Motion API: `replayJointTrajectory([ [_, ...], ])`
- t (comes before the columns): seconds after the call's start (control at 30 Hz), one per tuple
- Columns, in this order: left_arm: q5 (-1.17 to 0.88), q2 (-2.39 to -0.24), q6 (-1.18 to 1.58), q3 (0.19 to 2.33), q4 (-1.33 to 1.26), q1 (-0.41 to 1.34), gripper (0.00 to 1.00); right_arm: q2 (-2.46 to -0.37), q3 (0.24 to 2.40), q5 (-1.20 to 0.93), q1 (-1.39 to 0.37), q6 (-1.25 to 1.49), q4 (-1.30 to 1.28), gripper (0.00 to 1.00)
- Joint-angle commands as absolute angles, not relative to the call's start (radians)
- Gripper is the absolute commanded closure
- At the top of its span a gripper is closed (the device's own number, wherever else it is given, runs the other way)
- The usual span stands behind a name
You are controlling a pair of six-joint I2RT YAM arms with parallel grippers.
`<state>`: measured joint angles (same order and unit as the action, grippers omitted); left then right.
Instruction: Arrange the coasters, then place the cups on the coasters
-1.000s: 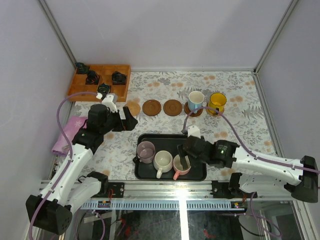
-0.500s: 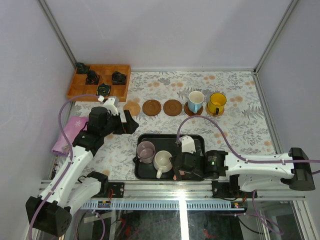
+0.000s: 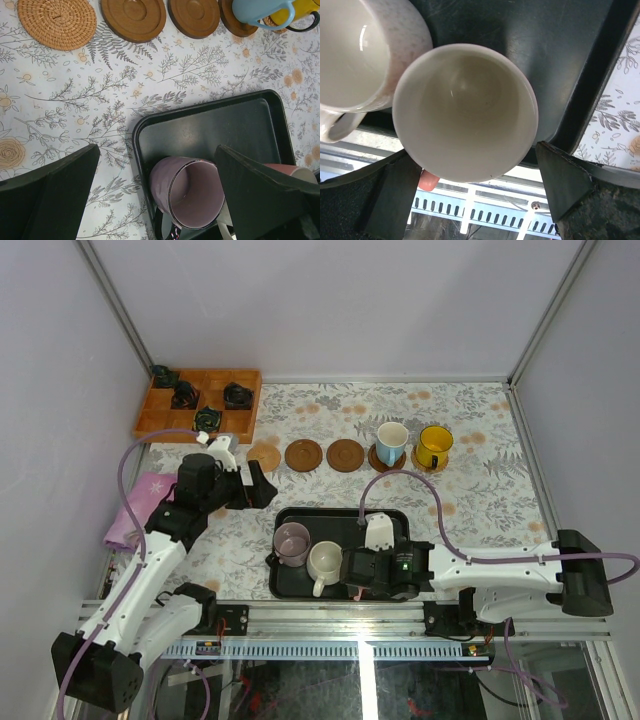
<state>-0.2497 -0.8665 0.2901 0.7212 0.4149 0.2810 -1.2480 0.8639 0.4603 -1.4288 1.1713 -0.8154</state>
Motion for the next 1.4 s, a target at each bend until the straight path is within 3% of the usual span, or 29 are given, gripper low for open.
replayJointTrajectory([
  [0.0,-0.269,-0.876,0.263,0.722,0.406,0.287,0.00,-1.272,0.910,0.507,-1.438,1.270,-0.935,0.00],
  [0.2,-0.263,-0.876,0.267,0.710,0.394,0.288,0.00,-1.282,0.905,0.486,-1.439,1.276,-0.955,0.23],
  [0.53,-0.269,-0.899,0.268,0.706,0.382,0.287,0.00,-1.326,0.905,0.498,-1.438,1.269,-0.919,0.48],
  [0.7,-0.273,-0.913,0.265,0.709,0.375,0.287,0.00,-1.325,0.892,0.494,-1.439,1.283,-0.904,0.72],
  [0.8,-0.277,-0.921,0.263,0.711,0.374,0.288,0.00,-1.328,0.884,0.487,-1.439,1.299,-0.906,0.97],
  [1.0,-0.275,-0.927,0.260,0.710,0.366,0.287,0.00,-1.338,0.906,0.502,-1.439,1.307,-0.938,1.00],
  [1.17,-0.260,-0.927,0.254,0.711,0.344,0.287,0.00,-1.330,0.976,0.636,-1.435,1.292,-0.997,1.00],
  [1.37,-0.240,-0.934,0.257,0.717,0.295,0.287,0.00,-1.272,1.028,0.700,-1.282,1.165,-0.936,1.00],
])
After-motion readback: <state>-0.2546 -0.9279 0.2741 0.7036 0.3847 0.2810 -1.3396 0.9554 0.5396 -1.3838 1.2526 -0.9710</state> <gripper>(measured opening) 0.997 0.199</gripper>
